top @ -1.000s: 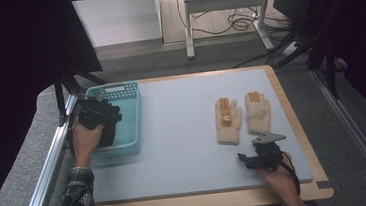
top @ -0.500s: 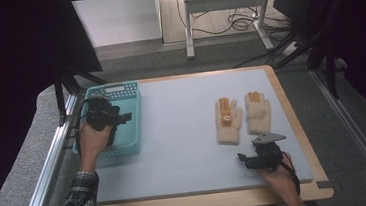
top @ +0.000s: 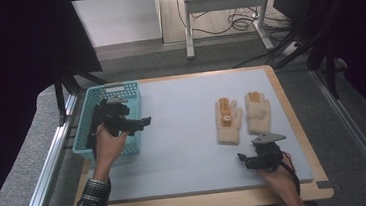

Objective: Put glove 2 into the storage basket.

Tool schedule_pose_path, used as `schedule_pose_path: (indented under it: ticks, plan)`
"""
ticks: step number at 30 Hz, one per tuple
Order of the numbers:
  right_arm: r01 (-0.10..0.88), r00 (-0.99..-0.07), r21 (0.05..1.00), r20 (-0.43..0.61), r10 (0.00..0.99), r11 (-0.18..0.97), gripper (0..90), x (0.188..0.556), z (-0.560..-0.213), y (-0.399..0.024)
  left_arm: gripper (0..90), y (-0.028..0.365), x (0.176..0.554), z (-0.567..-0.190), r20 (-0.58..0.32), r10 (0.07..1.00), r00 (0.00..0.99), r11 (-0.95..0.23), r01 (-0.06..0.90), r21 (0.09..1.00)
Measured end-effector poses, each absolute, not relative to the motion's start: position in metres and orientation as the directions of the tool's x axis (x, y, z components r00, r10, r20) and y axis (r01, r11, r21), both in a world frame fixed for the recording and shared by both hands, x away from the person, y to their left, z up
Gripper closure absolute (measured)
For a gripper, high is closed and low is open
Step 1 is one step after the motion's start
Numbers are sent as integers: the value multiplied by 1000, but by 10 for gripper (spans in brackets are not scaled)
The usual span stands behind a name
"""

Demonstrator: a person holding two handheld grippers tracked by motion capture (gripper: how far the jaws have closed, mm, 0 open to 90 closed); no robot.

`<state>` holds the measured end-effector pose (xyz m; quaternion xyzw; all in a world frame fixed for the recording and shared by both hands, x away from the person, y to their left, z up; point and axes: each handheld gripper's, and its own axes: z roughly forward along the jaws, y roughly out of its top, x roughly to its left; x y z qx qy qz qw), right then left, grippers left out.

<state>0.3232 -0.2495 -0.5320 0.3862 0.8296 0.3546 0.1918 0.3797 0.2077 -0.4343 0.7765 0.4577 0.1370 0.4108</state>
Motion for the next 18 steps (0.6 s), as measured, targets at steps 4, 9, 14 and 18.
schedule_pose_path:
  ticks: [4,9,14,18]
  plan:
    - [505,-628,737,-44,777,450,222,323,-532,-249,27,191,374,-434,-151,796,586,-277,575,770]
    - [505,-628,737,-44,777,450,221,323,-532,-249,25,167,362,-436,-111,761,639,-334,534,777]
    - [506,-628,736,-42,777,449,221,323,-532,-250,20,145,346,-446,-67,731,679,-386,493,779]
    - [507,-628,736,-41,777,448,222,324,-532,-250,17,137,335,-456,-57,719,693,-398,478,783]
